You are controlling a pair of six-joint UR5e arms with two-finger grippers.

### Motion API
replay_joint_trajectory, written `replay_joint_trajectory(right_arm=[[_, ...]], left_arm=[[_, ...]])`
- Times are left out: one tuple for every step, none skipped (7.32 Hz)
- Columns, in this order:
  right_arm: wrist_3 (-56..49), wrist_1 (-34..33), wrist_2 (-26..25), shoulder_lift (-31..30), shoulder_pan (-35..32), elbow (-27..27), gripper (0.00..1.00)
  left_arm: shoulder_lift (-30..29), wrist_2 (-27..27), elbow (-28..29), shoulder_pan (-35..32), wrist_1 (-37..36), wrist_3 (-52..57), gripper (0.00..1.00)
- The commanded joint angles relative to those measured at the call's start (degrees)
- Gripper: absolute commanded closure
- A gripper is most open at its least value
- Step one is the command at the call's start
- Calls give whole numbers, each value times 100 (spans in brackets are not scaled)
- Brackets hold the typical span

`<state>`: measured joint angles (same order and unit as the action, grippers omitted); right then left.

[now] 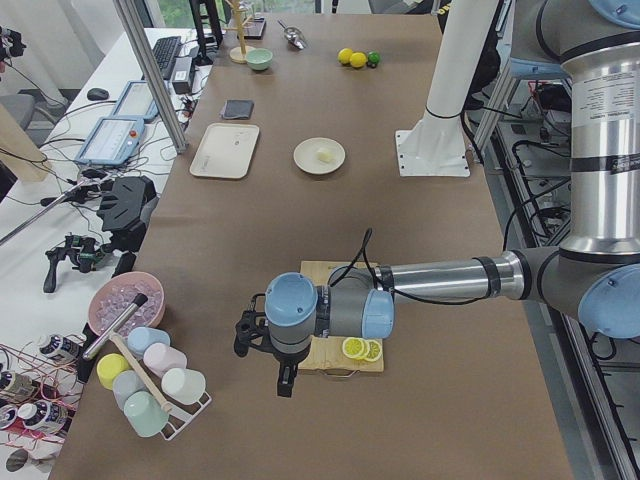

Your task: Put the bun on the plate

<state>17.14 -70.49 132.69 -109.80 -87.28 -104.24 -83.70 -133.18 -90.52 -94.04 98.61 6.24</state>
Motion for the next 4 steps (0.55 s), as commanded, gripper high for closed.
replay_joint_trajectory(right_arm=[[0, 1, 3, -15, 0, 0, 0], [0, 1, 3, -15, 0, 0, 0], [0, 1, 3, -15, 0, 0, 0], [0, 1, 3, -15, 0, 0, 0]], left_arm=[[55, -15, -19, 0, 0, 9, 2], [64, -7, -19, 0, 0, 9, 2], [65, 2, -10, 0, 0, 26, 2], [65, -15, 7, 0, 0, 18, 2]])
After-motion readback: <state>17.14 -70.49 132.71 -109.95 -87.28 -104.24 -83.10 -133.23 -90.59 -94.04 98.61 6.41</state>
